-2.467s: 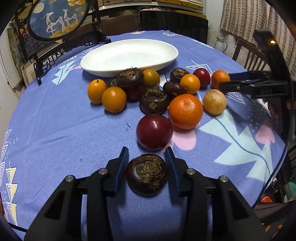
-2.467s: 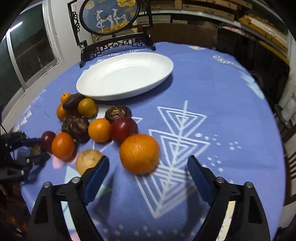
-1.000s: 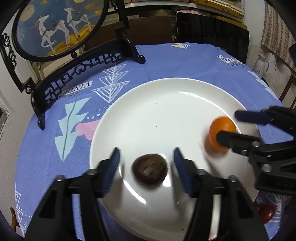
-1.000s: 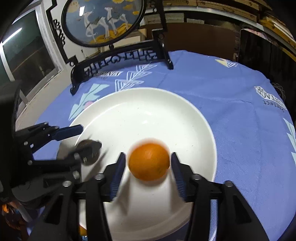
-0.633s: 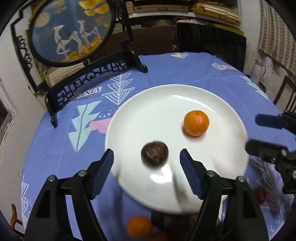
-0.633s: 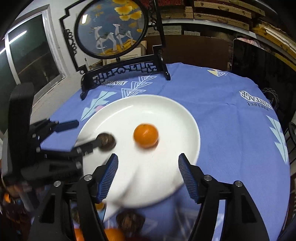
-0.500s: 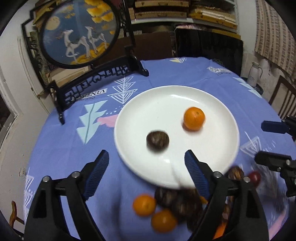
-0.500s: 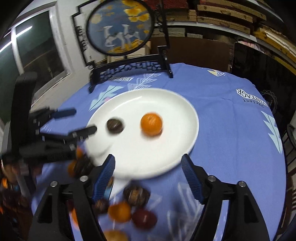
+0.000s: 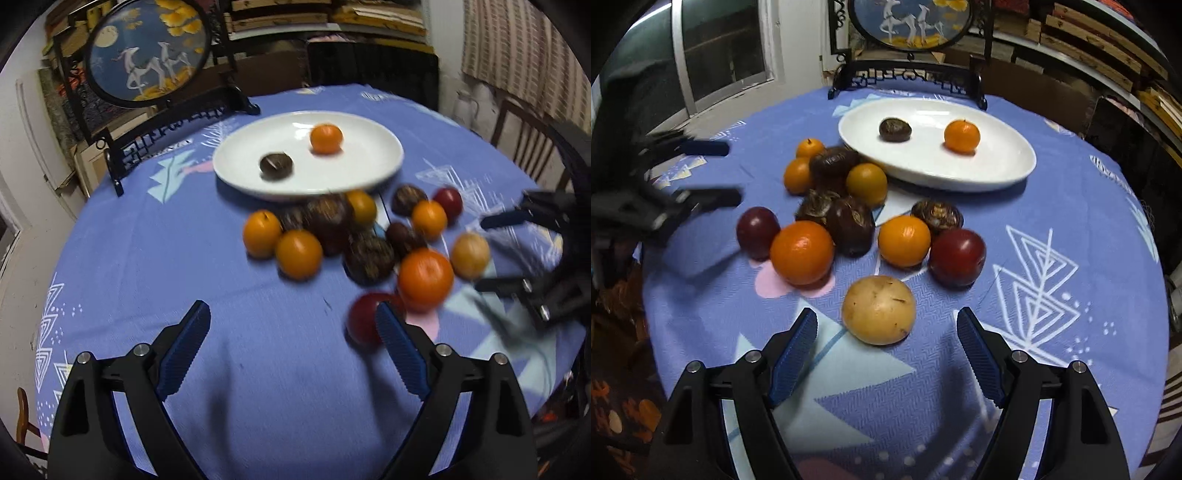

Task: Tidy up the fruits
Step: 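Grasp the pale yellow fruit with right tool while left tool grasps a red plum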

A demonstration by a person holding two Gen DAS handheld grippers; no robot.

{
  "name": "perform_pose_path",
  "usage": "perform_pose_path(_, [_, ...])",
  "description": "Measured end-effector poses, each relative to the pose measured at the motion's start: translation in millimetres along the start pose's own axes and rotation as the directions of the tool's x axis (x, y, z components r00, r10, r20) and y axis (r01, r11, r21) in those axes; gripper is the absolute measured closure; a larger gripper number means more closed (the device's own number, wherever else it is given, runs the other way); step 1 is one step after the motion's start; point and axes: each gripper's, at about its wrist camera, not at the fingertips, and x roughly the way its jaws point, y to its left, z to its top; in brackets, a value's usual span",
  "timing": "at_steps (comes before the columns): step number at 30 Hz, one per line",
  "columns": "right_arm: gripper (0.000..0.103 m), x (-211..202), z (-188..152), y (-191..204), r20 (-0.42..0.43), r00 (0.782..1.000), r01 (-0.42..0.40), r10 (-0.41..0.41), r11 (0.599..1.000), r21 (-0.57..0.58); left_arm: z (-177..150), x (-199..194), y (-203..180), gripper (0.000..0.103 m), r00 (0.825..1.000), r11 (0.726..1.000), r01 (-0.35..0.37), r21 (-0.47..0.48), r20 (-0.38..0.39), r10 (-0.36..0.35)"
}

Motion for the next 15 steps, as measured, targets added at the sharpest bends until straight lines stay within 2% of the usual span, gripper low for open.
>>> perform_pose_path(2, [0.025,7,2,-3,-0.015,1.000,-0.018,0.018,1.000,0.026,-4,4,-6,0.014,1.000,1.000,0.015,0.016,-0.012,-0.015])
perform_pose_path(3, [0.033,10,2,-3,-0.019,1.000,-0.017,0.017,0.999,0.028,-5,5,-9,0.014,1.000,1.000,0.019,0.021,-0.014,-0.019])
perform_pose_path(4, [0.052,12,2,-2,-0.025,0.999,-0.021,0.022,1.000,0.023,-6,7,-13,0.014,0.999,0.999,0.028,0.031,-0.019,-0.027])
perform_pose_path(6, [0.061,10,2,1,-0.018,0.999,-0.032,0.032,0.999,-0.004,-6,11,-19,0.014,0.999,0.998,0.041,0.042,-0.025,-0.040])
perform_pose_path(15, [0.061,0,-4,-7,-0.007,1.000,-0.026,0.026,0.999,0.045,-1,31,-32,0.014,0.996,0.996,0.077,0.045,-0.045,-0.075])
